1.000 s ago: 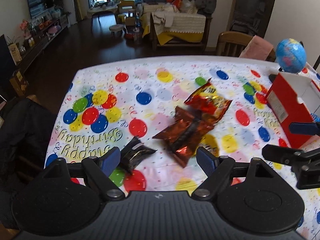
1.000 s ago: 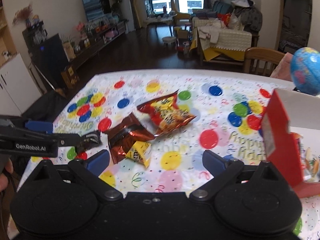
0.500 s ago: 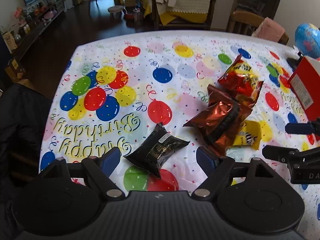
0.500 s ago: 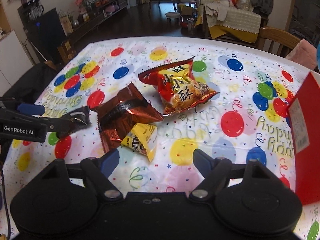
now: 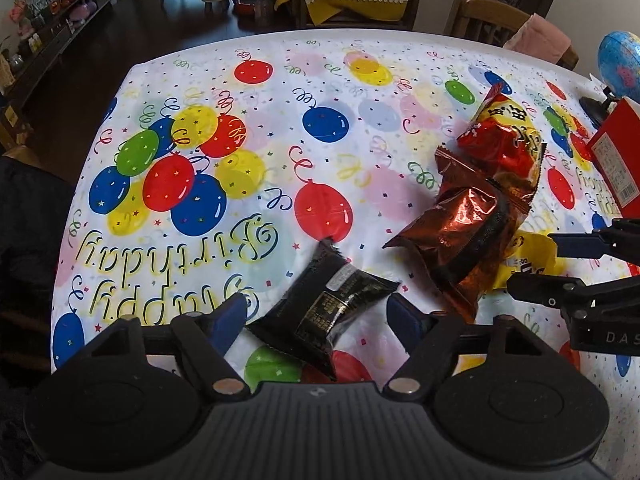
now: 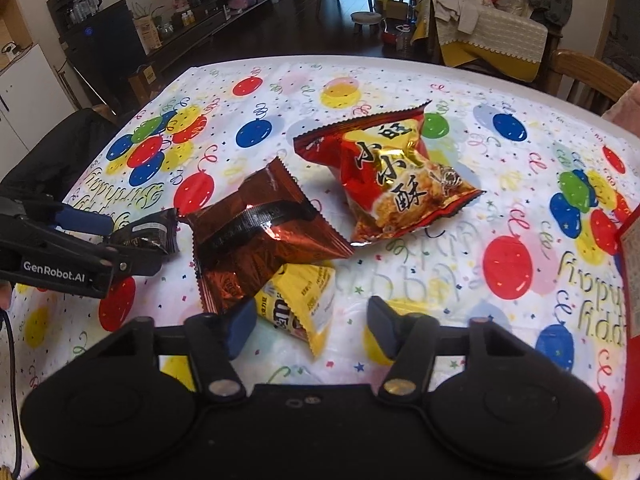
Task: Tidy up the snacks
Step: 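Lower the left gripper onto the black packet while the right gripper approaches the yellow packet, then lift the black packet with the left gripper while the right gripper lifts the yellow packet, then carry the black and yellow packets into the red box and open both grippers, then withdraw both tools from the red box back over the remaining packets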
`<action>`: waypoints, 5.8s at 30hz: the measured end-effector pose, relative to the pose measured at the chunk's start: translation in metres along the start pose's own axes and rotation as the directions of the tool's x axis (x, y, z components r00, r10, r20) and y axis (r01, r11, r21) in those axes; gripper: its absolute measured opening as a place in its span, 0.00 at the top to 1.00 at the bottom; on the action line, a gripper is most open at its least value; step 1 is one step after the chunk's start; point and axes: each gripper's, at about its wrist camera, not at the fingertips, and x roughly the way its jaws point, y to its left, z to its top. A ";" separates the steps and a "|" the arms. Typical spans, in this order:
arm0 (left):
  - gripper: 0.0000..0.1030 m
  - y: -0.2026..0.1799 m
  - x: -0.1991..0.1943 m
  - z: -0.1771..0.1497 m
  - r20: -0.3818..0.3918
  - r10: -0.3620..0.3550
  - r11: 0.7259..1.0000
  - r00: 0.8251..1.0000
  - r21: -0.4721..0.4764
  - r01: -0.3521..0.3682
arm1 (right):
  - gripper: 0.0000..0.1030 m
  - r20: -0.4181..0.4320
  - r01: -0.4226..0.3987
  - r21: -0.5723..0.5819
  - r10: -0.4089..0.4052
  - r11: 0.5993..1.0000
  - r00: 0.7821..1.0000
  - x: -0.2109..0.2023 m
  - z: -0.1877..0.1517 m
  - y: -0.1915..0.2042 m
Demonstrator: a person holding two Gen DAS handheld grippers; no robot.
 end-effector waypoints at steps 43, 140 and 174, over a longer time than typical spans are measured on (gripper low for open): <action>0.62 -0.069 -0.098 -0.025 0.093 -0.061 0.993 0.994 -0.100 0.070 | 0.74 0.105 -0.011 0.144 -0.005 0.990 0.994 -0.134 -0.043 -0.048; 0.28 -0.402 -0.103 0.059 0.148 -0.232 0.946 0.961 0.263 0.188 | 0.25 0.227 0.140 0.291 -0.210 0.946 0.951 -0.261 -0.097 -0.283; 0.21 -0.140 -0.161 -0.006 0.244 -0.128 0.990 0.961 0.083 0.111 | 0.00 0.268 0.021 0.157 -0.063 0.987 0.961 -0.207 -0.033 -0.063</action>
